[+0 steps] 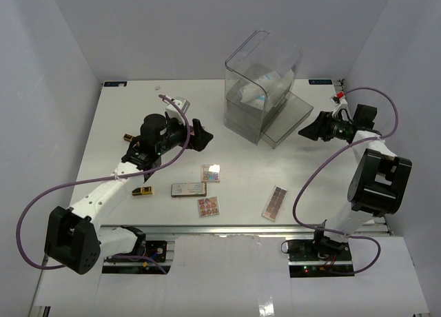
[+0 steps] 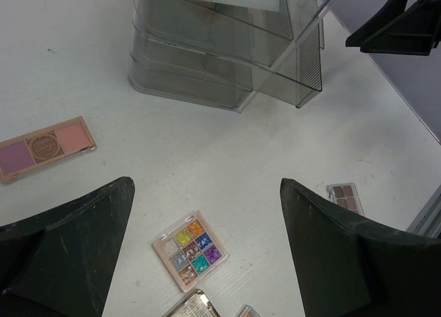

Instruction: Organize the makeup

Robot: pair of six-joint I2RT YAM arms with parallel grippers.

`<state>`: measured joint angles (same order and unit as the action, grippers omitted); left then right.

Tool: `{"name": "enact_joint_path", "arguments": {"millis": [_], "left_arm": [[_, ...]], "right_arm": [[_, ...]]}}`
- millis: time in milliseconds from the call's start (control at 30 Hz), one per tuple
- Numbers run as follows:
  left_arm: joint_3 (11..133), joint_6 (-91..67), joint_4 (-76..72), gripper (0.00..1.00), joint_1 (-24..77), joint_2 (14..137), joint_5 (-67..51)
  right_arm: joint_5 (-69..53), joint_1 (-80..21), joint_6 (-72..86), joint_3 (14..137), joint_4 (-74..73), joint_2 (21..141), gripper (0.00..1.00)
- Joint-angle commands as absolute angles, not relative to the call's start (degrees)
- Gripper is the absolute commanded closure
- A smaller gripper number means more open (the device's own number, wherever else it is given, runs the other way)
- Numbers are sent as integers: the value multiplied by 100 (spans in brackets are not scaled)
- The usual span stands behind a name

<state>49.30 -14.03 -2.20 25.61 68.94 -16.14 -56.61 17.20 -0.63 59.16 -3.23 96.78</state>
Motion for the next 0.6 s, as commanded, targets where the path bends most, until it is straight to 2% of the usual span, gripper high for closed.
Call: {"name": "enact_joint_path", "arguments": {"millis": [0, 67, 133, 233, 400, 567], "left_arm": [[4966, -1445, -327, 2, 2540, 6652, -1821], [4966, -1468, -334, 2, 2540, 6627, -1846], [4956, -1476, -340, 2, 2540, 6624, -1850], [4943, -1460, -320, 2, 2540, 6587, -1801], [4942, -1360, -250, 2, 2540, 6508, -1629], [4948, -1302, -212, 2, 2533, 6445, -1504]], "right_arm": [[-5497, 1294, -4142, 6652, -3439, 9165, 25], [-5206, 803, -6488, 6807, -4833, 9086, 18], [-4758, 274, -7806, 6611, -5818, 8993, 7], [-3822, -692, -9170, 5949, -5967, 8765, 10], [-2971, -2010, -10570, 4623, -4997, 7779, 10], [-3087, -2425, -10911, 4857, -5283, 7783, 10]]}}
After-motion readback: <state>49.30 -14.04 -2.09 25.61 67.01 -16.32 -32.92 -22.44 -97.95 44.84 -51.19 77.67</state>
